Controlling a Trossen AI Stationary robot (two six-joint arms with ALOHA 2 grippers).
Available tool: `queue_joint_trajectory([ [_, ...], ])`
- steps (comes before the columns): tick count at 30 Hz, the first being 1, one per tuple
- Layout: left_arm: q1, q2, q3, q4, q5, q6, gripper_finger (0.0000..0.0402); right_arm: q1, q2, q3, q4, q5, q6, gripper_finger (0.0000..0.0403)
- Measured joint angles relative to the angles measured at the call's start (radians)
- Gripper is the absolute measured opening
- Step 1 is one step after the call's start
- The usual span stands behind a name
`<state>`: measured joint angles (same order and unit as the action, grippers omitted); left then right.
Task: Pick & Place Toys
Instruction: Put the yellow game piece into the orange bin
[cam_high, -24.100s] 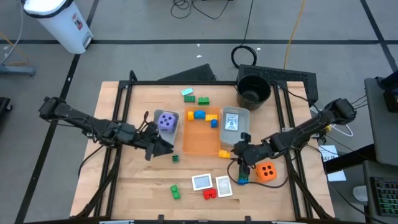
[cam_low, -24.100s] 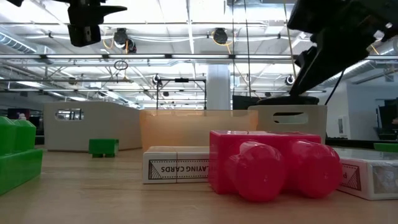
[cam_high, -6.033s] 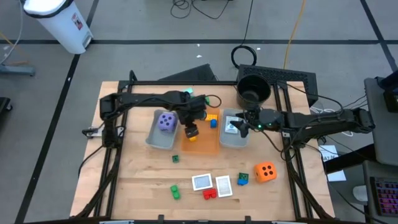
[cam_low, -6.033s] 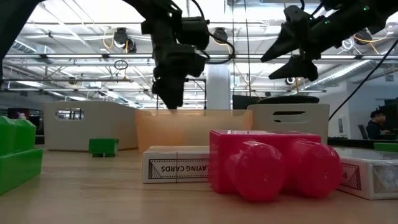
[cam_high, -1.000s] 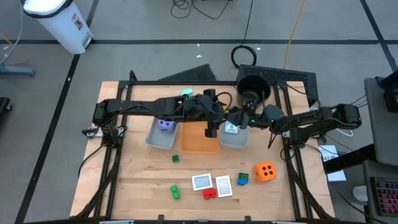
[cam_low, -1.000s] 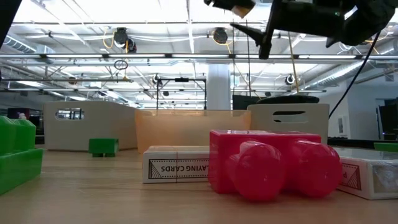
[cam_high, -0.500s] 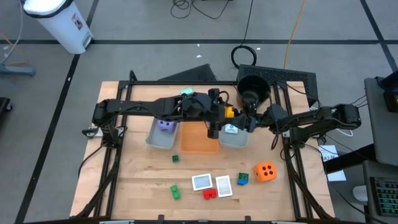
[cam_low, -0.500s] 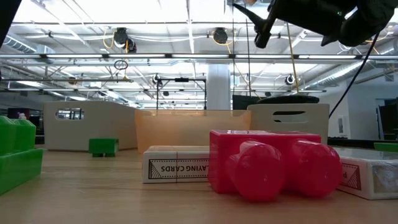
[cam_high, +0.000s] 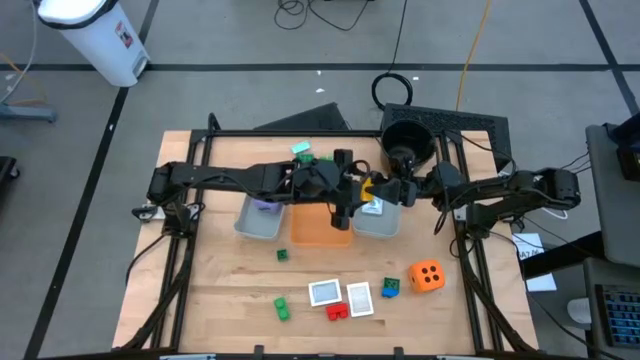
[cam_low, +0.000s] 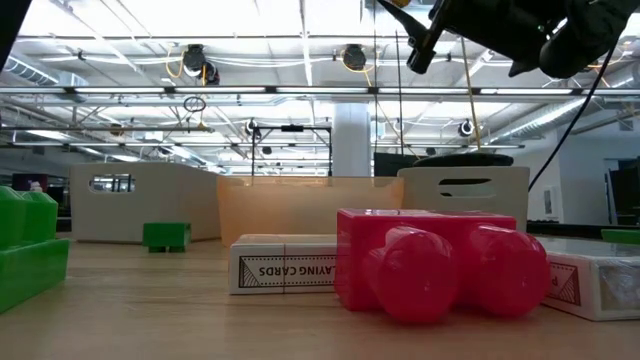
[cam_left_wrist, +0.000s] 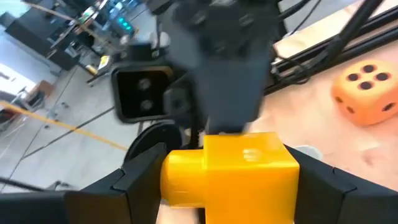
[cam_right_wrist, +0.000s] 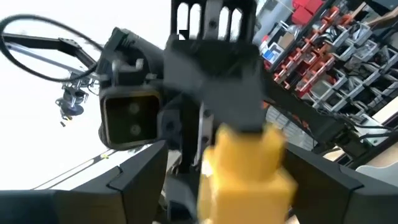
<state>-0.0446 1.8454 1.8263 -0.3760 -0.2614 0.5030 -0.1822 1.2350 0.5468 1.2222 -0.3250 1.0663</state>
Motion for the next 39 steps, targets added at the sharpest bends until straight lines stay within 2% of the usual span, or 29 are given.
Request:
queue_joint_trajectory([
  [9, 0.010, 0.000, 0.000, 0.000, -0.001, 0.016, 0.0259, 0.000, 0.000, 0.000, 0.000, -0.002, -0.006, 0.0269],
  [16, 0.010, -0.001, 0.001, 0.004, 0.003, 0.018, 0.0272, 0.000, 0.000, 0.000, -0.014, -0.016, -0.016, 0.0199],
  [21, 0.010, -0.001, 0.001, 0.013, 0.003, 0.026, 0.0259, -0.001, 0.000, 0.000, -0.025, -0.016, -0.016, 0.0143],
  [24, 0.010, -0.001, 0.001, 0.020, -0.002, 0.031, 0.0261, -0.001, -0.001, 0.000, -0.025, -0.016, -0.016, 0.0133],
  [32, 0.013, -0.016, 0.000, 0.026, -0.033, -0.084, 0.0346, -0.002, -0.002, 0.001, -0.017, 0.010, -0.073, 0.0134],
  [35, 0.012, -0.033, -0.001, 0.014, -0.032, -0.109, 0.0360, -0.010, -0.002, 0.002, -0.022, 0.010, -0.084, 0.0132],
  [39, 0.020, -0.085, -0.001, 0.033, -0.017, -0.178, 0.0359, -0.016, 0.001, 0.000, -0.067, 0.009, -0.121, 0.0132],
])
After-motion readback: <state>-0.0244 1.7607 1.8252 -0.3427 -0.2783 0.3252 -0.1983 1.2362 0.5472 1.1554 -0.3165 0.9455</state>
